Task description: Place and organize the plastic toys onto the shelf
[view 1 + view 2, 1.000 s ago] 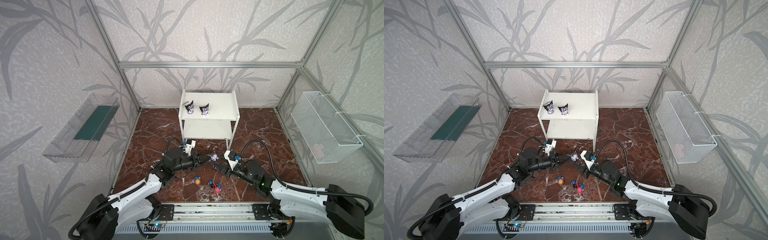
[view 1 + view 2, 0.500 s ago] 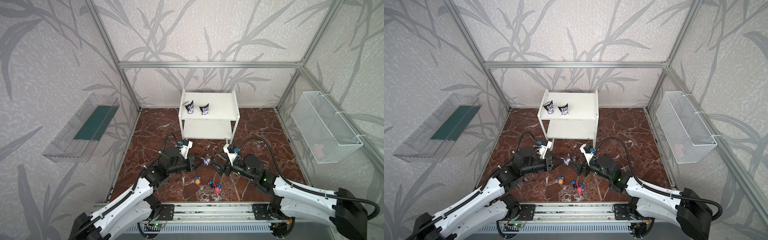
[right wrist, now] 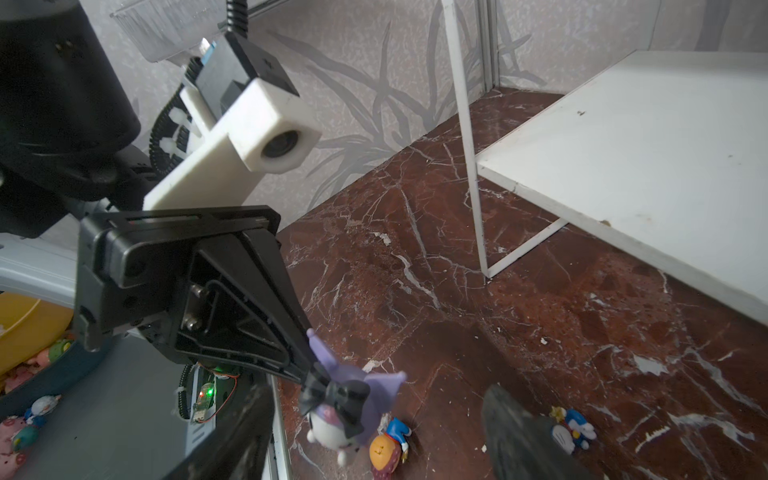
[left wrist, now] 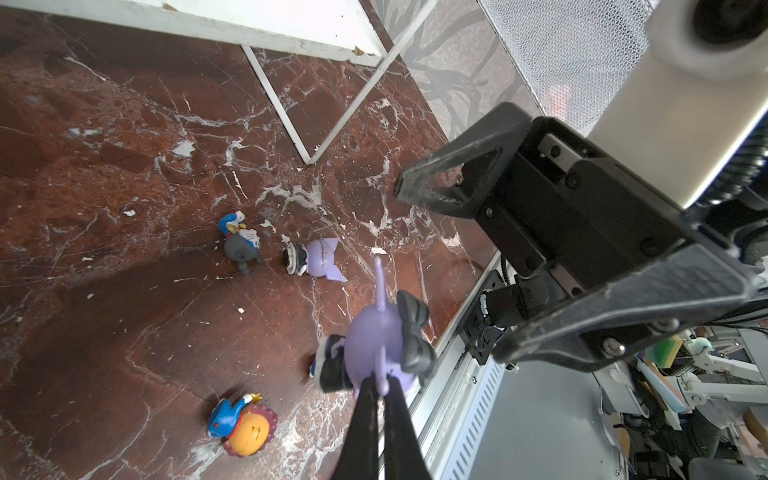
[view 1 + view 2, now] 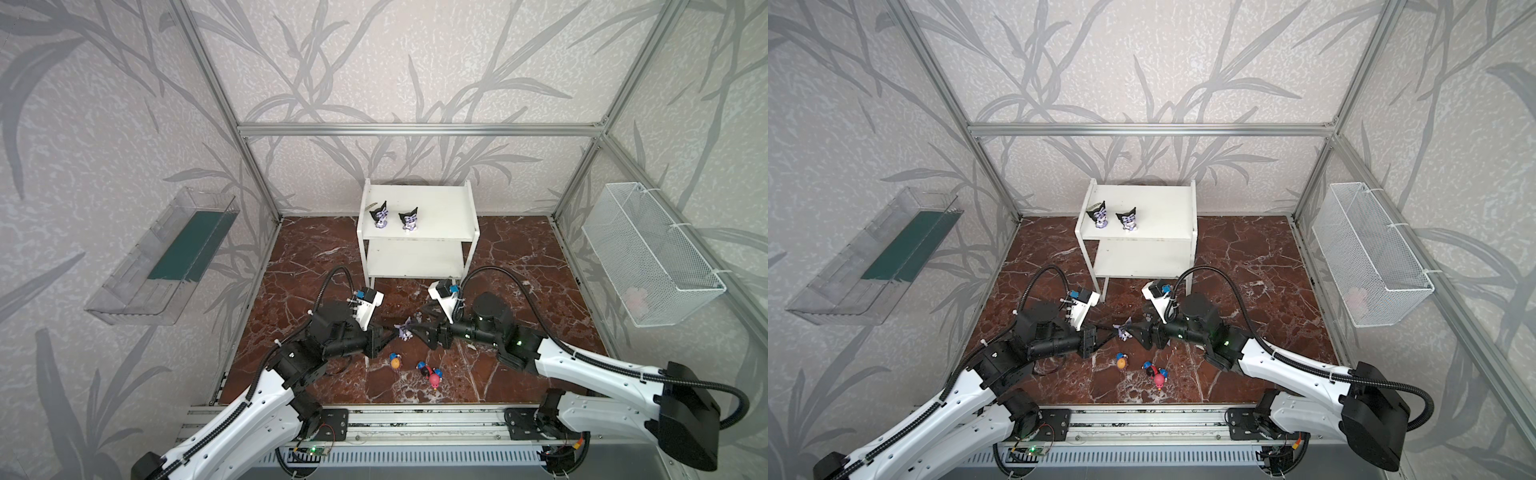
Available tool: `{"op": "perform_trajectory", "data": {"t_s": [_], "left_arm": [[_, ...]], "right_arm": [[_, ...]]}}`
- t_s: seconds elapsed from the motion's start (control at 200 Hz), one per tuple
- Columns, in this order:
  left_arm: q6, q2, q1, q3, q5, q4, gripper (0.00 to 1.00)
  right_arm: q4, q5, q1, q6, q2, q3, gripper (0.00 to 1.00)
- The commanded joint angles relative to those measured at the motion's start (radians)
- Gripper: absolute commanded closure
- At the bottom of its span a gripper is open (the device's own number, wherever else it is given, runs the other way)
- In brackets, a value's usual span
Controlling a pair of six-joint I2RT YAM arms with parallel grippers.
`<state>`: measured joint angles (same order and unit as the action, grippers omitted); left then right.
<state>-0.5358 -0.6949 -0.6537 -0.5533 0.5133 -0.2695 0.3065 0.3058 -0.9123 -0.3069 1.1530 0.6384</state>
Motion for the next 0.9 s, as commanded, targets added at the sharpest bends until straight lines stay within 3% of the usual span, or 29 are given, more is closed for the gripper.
{"op": "perform_trajectory", "data": {"t_s": [0.0, 0.19, 0.485, 0.895], "left_arm": [[0.036, 0.017, -0.008, -0.026, -0.020, -0.010, 1.00], [0.039, 0.024, -0.015, -0.025, -0.042, -0.013, 1.00], [0.050, 0.032, -0.022, -0.029, -0.071, -0.026, 1.00], [0.050, 0.034, -0.023, -0.028, -0.076, -0.025, 1.00]], "right_arm": [[-0.029, 0.043, -0.009, -0.009, 0.028, 0.041, 0.23], [-0.029, 0.047, -0.028, -0.010, 0.070, 0.067, 0.28], [-0.035, 0.052, -0.043, -0.016, 0.118, 0.099, 0.44], [-0.088, -0.001, -0.077, 0.023, 0.151, 0.151, 0.55]]}}
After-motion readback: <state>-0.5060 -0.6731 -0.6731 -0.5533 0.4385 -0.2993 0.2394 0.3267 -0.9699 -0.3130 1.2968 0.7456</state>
